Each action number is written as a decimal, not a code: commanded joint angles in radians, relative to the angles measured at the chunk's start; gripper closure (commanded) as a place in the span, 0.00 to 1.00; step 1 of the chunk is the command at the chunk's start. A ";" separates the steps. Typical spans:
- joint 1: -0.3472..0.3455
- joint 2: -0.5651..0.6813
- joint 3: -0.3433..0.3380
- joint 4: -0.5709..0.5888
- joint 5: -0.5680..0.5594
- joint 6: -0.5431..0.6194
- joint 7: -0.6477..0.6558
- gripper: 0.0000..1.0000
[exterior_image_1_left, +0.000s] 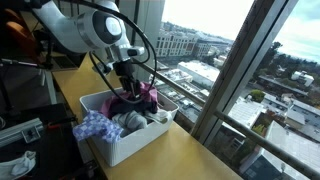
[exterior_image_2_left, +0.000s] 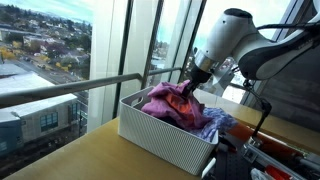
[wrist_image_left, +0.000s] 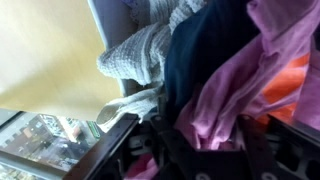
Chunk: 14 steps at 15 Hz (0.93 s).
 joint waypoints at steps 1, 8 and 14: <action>0.007 -0.131 0.009 -0.047 0.076 -0.111 -0.090 0.16; -0.009 -0.333 0.055 -0.072 0.175 -0.367 -0.236 0.00; -0.029 -0.341 0.056 -0.159 0.180 -0.372 -0.242 0.00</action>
